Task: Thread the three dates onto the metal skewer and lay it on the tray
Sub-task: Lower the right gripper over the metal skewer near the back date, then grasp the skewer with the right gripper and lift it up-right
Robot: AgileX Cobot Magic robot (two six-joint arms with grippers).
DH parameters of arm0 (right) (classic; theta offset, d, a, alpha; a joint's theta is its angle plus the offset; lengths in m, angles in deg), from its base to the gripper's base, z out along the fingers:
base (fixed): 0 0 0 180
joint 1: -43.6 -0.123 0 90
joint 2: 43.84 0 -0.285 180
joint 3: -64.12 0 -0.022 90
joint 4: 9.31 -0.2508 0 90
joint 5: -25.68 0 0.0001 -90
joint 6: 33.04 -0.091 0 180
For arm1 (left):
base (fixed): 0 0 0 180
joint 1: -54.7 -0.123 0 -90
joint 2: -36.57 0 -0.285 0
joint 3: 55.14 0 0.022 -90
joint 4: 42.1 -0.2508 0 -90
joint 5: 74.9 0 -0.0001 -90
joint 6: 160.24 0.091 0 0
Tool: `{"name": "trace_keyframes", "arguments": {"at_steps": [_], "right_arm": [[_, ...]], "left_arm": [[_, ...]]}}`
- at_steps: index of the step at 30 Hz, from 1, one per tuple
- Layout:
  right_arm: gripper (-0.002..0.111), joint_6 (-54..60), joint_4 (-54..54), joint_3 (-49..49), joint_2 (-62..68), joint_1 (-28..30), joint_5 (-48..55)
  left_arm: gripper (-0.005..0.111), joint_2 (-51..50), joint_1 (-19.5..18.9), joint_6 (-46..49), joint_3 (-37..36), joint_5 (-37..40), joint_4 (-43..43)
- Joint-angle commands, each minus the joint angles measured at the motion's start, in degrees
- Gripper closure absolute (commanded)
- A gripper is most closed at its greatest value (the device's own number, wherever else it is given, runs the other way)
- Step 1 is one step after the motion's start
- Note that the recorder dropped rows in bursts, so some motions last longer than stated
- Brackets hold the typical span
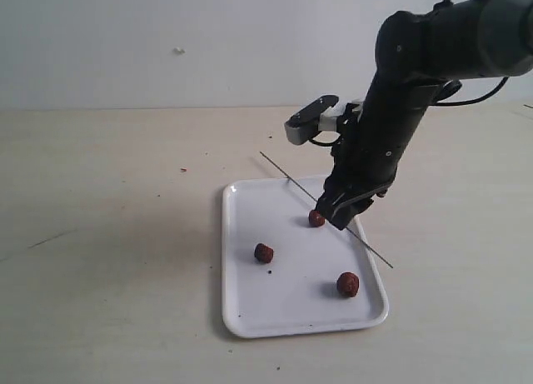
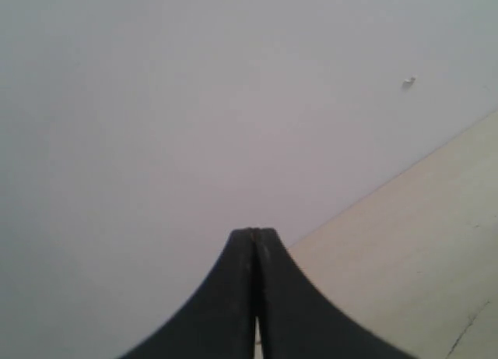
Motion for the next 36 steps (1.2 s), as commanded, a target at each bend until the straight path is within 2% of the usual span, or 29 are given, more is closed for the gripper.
{"name": "trace_keyframes", "arguments": {"at_steps": [1, 17, 36], "right_arm": [[0.07, -0.21, 0.95, 1.32, 2.7, -0.2, -2.16], [0.07, -3.83, 4.38, 1.32, 5.89, -0.2, -7.45], [0.07, -5.35, 7.78, 1.32, 8.65, -0.2, -7.29]], "left_arm": [[0.107, 0.38, 0.39, -0.38, -0.15, -0.36, -0.16], [0.107, 0.38, 0.39, -0.38, -0.15, -0.36, -0.16], [0.107, 0.38, 0.39, -0.38, -0.15, -0.36, -0.16]]}}
